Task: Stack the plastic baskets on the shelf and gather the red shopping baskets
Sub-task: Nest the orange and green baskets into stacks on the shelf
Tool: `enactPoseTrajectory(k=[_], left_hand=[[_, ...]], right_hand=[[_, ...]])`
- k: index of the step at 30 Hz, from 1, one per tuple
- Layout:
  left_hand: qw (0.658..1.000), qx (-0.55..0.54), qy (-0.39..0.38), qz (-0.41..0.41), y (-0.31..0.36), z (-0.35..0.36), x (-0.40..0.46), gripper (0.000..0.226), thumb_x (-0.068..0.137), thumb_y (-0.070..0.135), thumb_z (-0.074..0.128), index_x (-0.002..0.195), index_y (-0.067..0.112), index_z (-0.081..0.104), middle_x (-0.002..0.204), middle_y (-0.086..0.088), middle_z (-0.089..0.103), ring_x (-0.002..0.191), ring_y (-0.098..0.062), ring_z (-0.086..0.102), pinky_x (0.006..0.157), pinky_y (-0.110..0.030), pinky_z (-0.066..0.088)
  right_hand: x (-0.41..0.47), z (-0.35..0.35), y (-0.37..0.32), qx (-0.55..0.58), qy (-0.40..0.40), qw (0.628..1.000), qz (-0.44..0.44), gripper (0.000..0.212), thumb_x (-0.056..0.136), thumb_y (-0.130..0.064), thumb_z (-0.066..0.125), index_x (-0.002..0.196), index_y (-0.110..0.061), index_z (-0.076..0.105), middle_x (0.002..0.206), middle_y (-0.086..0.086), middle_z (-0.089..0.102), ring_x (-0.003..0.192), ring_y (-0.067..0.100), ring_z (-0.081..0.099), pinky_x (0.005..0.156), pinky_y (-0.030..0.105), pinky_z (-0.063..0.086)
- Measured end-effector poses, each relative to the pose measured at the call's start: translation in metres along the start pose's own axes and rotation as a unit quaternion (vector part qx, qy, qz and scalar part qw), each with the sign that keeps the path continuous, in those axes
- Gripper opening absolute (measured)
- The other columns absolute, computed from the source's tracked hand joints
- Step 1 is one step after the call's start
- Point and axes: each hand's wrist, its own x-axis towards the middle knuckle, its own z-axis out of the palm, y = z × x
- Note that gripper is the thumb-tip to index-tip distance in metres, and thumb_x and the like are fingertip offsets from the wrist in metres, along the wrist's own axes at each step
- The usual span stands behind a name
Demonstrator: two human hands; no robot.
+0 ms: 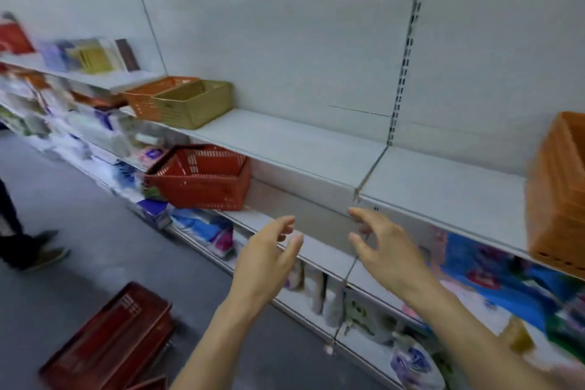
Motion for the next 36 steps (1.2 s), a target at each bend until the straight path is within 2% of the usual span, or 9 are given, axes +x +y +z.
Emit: enactPoseTrajectory(k=[6,9,13,16,22,25,28,32,36], left_hand=[[0.998,0.053,0.019,-0.035,-0.095,-0.104,0.078,0.033,0.091,0.033,0.060,0.123,0.023,0.063,0.109,0.009,0.072,0.098,-0.005,0.065,0.091,-0.031,0.050],[0.998,0.040,0.025,-0.045,-0.126,-0.138,0.119,0.030,0.092,0.031,0.060,0.121,0.026,0.064,0.108,0.013,0.071,0.096,-0.001,0.065,0.089,-0.024,0.050],[0.997,0.067,0.010,-0.032,-0.172,-0.173,0.183,0.031,0.092,0.034,0.058,0.123,0.028,0.063,0.109,0.015,0.070,0.096,-0.001,0.065,0.091,-0.031,0.052],[0.998,0.049,0.033,-0.032,-0.204,-0.193,0.240,0.030,0.092,0.032,0.059,0.121,0.028,0.064,0.110,0.015,0.071,0.102,-0.002,0.064,0.093,-0.032,0.051],[0.998,0.027,0.061,-0.015,-0.252,-0.232,0.363,0.030,0.093,0.029,0.059,0.122,0.025,0.065,0.113,0.014,0.070,0.105,0.001,0.062,0.094,-0.025,0.049],[0.997,0.023,0.073,-0.018,-0.279,-0.262,0.427,0.032,0.094,0.030,0.058,0.124,0.022,0.064,0.116,0.012,0.069,0.107,0.000,0.061,0.097,-0.026,0.048],[0.996,0.025,0.087,-0.021,-0.310,-0.295,0.483,0.033,0.094,0.029,0.057,0.125,0.021,0.063,0.117,0.009,0.068,0.109,-0.005,0.061,0.098,-0.035,0.050],[0.992,0.071,0.105,-0.030,-0.351,-0.343,0.560,0.036,0.094,0.027,0.056,0.129,0.016,0.058,0.125,0.001,0.063,0.113,-0.015,0.059,0.096,-0.035,0.048],[0.985,0.148,0.080,-0.044,-0.394,-0.386,0.648,0.035,0.094,0.023,0.054,0.125,0.007,0.057,0.122,-0.009,0.061,0.104,-0.021,0.056,0.086,-0.034,0.044]], right_hand=[[0.106,0.098,-0.098,0.064,-0.028,0.998,-0.005,0.039,0.088,-0.030,0.058,0.127,-0.030,0.054,0.123,-0.012,0.062,0.106,0.008,0.059,0.095,0.033,0.045],[0.155,0.131,-0.127,0.084,-0.040,0.996,0.001,0.036,0.088,-0.028,0.056,0.124,-0.032,0.057,0.121,-0.013,0.064,0.105,0.007,0.060,0.096,0.040,0.046],[0.226,0.164,-0.153,0.089,-0.052,0.995,-0.008,0.034,0.089,-0.025,0.056,0.123,-0.030,0.058,0.117,-0.012,0.066,0.103,0.005,0.061,0.095,0.035,0.047],[0.286,0.184,-0.162,0.092,-0.048,0.995,-0.008,0.032,0.089,-0.023,0.056,0.120,-0.028,0.060,0.112,-0.014,0.066,0.100,0.005,0.062,0.092,0.030,0.048],[0.413,0.225,-0.183,0.113,-0.039,0.992,0.028,0.032,0.088,-0.029,0.055,0.119,-0.033,0.060,0.110,-0.015,0.066,0.094,0.006,0.063,0.091,0.042,0.050],[0.479,0.243,-0.202,0.118,-0.051,0.991,0.035,0.033,0.090,-0.030,0.054,0.123,-0.030,0.059,0.110,-0.015,0.063,0.096,0.007,0.061,0.093,0.041,0.048],[0.540,0.263,-0.218,0.118,-0.053,0.990,0.054,0.035,0.092,-0.033,0.051,0.127,-0.029,0.054,0.118,-0.012,0.061,0.101,0.012,0.061,0.094,0.039,0.047],[0.598,0.297,-0.235,0.094,-0.045,0.990,0.100,0.043,0.093,-0.034,0.049,0.130,-0.013,0.052,0.124,0.003,0.061,0.115,0.023,0.057,0.095,0.037,0.043],[0.645,0.325,-0.245,0.090,-0.014,0.977,0.193,0.048,0.087,-0.041,0.048,0.122,-0.008,0.049,0.100,0.009,0.066,0.082,0.033,0.066,0.079,0.049,0.055]])
